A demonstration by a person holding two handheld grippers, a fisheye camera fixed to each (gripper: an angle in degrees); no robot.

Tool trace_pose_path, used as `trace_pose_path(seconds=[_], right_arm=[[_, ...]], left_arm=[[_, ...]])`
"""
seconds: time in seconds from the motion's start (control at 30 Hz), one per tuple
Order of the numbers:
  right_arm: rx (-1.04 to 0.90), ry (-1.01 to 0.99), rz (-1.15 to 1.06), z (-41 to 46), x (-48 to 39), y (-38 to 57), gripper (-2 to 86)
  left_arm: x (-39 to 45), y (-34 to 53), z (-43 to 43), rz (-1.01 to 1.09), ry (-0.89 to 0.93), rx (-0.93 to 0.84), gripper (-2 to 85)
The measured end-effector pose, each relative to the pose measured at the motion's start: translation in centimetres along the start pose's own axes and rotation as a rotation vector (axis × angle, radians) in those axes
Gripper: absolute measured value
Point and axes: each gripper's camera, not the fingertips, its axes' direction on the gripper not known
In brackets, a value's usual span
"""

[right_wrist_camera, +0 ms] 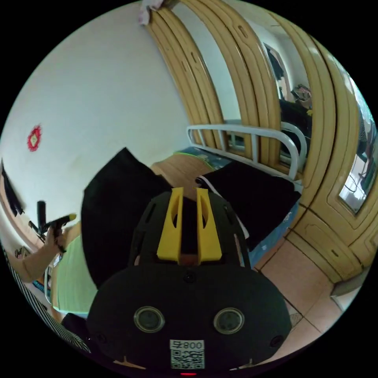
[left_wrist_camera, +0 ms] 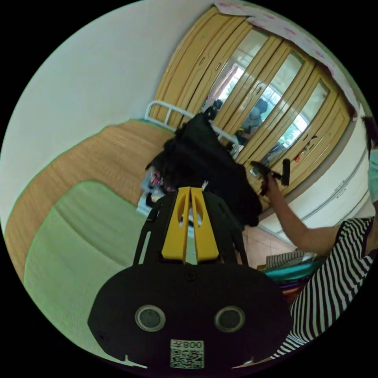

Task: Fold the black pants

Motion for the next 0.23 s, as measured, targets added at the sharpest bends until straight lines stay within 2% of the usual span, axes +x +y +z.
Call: trace_pose_path(seconds=[0.07, 0.23], right_arm=[[-0.086, 0.039, -0.015, 2.8, 1.1, -2.0, 7.4], [-0.346, 0.201, -0.119, 11.6, 1.3, -5.8, 9.0]], left_arm=[[0.0, 3.5, 1.4, -0.066, -0.056, -0.179, 0.2], [2.0, 9.6, 5.2, -0.167, -0.136, -0.49, 0.2]])
